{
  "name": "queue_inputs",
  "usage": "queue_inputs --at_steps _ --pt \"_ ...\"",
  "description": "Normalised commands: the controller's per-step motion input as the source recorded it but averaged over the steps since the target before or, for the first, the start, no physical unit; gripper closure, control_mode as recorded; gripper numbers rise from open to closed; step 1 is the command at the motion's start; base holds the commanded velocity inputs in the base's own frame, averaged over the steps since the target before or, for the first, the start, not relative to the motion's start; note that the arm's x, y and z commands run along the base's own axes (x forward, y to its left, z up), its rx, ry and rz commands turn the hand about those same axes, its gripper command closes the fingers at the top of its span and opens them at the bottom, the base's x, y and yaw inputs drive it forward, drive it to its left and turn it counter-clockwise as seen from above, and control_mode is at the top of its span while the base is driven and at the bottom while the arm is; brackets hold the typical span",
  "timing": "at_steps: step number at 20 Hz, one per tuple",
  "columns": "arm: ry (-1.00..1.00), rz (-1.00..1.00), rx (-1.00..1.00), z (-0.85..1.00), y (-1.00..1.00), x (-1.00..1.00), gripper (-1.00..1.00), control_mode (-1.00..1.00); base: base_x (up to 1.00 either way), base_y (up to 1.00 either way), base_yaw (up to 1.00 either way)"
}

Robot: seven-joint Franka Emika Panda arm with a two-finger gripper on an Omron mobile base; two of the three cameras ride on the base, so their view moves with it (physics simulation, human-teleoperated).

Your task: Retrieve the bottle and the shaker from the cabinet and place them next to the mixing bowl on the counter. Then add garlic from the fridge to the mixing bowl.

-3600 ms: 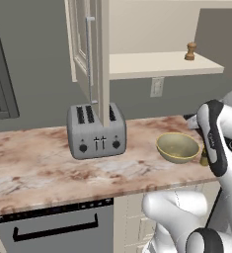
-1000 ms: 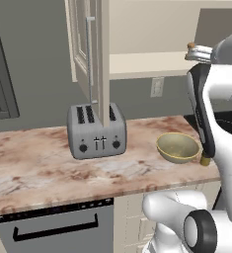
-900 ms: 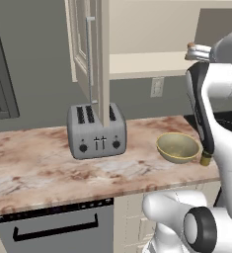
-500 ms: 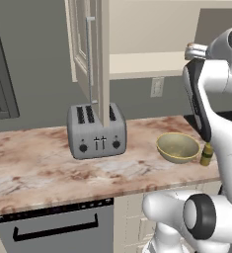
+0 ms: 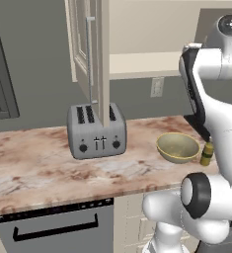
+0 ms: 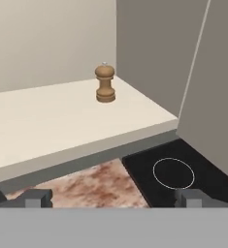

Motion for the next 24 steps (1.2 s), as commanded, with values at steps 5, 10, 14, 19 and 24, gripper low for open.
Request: queue_inputs --at_steps 5,10,14,19,24 --pt "0.0 0.0 0.0 -0.26 -0.03 0.44 -1.0 -1.0 0.0 0.0 0.0" --pt "-0.02 0.0 0.0 -0.13 -0.1 0.46 -1.0 -1.0 0.0 0.0 0.0" --pt "-0.06 0.0 -0.02 0.07 -0.12 0.25 -1.0 -1.0 0.0 0.0 0.0" --pt "-0.02 0.0 -0.01 0.12 -0.2 0.18 -1.0 -1.0 0.0 0.0 0.0" --pt "0.0 0.0 0.0 0.0 -0.26 0.16 -1.0 -1.0 0.0 0.0 0.0"
